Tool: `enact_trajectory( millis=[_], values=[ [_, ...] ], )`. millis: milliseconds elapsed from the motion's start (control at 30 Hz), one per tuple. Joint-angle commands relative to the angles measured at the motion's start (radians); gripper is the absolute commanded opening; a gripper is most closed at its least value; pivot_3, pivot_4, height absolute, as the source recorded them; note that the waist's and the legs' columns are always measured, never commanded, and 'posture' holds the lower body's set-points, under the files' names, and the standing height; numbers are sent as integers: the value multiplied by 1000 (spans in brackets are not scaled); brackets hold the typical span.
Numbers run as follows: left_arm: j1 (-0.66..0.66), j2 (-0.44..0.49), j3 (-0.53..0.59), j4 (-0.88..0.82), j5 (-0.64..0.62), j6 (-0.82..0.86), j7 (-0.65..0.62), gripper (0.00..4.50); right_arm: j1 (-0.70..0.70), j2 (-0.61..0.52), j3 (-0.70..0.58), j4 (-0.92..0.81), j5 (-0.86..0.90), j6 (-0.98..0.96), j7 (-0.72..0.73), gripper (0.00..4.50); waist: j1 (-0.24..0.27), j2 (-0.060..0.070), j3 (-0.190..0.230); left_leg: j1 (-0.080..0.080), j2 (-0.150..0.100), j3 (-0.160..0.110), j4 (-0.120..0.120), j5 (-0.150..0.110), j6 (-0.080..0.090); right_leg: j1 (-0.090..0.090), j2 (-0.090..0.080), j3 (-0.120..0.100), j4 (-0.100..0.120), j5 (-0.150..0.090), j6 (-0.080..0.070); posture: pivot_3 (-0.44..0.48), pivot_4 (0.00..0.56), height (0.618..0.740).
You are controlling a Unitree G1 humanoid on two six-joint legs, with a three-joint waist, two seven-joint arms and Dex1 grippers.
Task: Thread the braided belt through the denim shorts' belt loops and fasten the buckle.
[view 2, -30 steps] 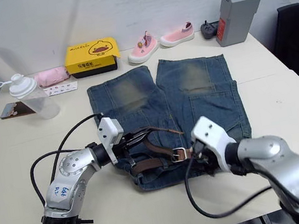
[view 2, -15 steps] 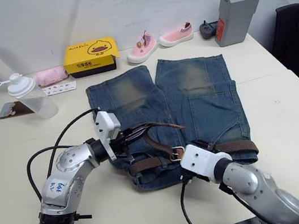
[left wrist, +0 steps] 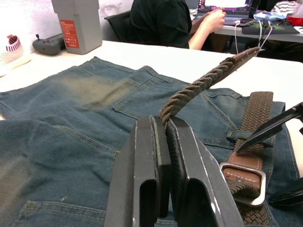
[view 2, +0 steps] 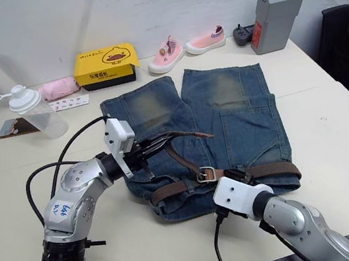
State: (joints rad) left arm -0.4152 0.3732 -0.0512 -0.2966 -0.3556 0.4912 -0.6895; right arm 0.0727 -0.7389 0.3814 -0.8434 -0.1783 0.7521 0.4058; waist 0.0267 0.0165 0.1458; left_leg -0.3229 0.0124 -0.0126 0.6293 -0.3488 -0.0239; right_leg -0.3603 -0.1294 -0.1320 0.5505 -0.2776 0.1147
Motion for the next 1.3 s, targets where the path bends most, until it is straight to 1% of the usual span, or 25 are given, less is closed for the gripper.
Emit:
enact_trajectory(
  millis=[33,200,233,300,433,467,500,700,967,1300],
  values=[
    [-16,-5,14,-16,-19,-14,10,69,-15,25,4,11,-53,1,-23,3402,0,0,0,0,0,0,0,0,0,0,0,0,0,0,0,0,150,739],
    [-6,0,12,-21,-19,-9,10,69,-78,83,29,80,-108,7,-46,3402,-1,0,0,0,0,0,0,0,0,0,0,0,0,0,0,0,150,739],
    [-4,2,11,-21,-18,-8,10,69,-84,91,33,85,-114,7,-45,3177,-1,0,0,1,0,0,0,0,0,0,0,0,0,0,0,0,150,739],
    [-1,9,6,-17,-7,-2,15,69,-88,103,38,82,-124,2,-41,2578,0,1,-1,0,0,0,0,0,0,0,0,0,0,0,0,0,150,739],
    [7,28,-14,-3,29,-5,24,69,-79,116,37,71,-139,1,-33,838,-1,1,-1,0,0,0,0,0,0,0,0,0,1,0,0,0,150,739],
    [9,34,-20,0,41,-9,25,69,-79,118,35,70,-142,2,-31,552,-1,1,-1,0,0,0,0,0,0,0,0,0,1,0,0,0,150,739],
    [11,41,-27,3,54,-10,30,69,-79,119,34,70,-148,3,-28,168,-1,1,-1,0,0,0,0,0,0,0,0,0,1,0,-1,0,150,739],
    [24,112,-98,40,187,-51,42,69,-119,122,38,72,-201,12,-20,139,-2,1,-1,1,0,0,0,0,0,0,0,0,1,0,-1,0,150,739],
    [37,119,-104,24,190,-66,23,69,-183,168,68,87,-250,63,-1,139,-2,2,-1,0,0,-1,0,0,0,-1,0,0,2,0,-1,0,150,739],
    [32,101,-124,18,192,-68,19,69,-182,170,82,83,-280,52,29,139,-3,2,-1,0,0,-1,0,0,0,-1,0,0,4,0,-1,0,150,739]
  ],
)
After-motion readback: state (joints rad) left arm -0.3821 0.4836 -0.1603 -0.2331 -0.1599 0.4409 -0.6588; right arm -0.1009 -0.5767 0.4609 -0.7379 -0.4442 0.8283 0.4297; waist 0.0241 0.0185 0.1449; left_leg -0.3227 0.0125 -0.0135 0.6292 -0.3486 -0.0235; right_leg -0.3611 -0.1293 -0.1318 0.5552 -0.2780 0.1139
